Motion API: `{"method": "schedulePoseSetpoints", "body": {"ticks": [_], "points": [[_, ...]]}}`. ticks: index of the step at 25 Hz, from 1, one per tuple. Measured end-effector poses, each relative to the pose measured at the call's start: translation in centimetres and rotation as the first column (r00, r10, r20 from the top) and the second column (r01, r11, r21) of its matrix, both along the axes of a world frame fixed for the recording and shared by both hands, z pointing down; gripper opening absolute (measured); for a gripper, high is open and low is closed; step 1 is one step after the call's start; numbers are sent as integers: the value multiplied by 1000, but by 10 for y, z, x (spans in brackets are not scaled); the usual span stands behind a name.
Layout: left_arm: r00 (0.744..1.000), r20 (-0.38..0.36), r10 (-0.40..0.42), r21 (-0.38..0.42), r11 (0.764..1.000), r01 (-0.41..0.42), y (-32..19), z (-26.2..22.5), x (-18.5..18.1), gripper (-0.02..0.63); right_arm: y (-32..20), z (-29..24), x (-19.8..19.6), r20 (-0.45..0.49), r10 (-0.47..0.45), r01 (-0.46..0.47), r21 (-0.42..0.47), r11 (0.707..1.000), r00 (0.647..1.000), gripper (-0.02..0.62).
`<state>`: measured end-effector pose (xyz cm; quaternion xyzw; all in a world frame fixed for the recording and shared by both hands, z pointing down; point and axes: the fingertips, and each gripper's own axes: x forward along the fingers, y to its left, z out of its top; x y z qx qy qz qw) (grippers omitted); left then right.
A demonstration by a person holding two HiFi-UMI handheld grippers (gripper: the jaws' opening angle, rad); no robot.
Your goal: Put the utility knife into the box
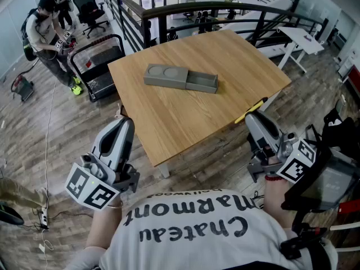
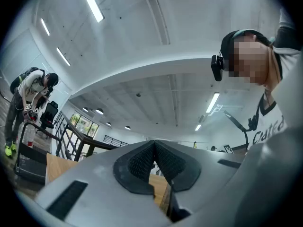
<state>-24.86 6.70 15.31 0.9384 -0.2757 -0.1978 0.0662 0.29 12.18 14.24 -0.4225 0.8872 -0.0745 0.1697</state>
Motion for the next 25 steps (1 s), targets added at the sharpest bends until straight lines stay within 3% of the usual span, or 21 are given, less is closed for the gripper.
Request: {"method": "schedulePoseSetpoints", "body": {"ticks": [25], "points": [[999,-51,14,36,999,-12,-35,-11,-23,6,-20,-15,-6,59,39,-41,32,999,997,55]]}}
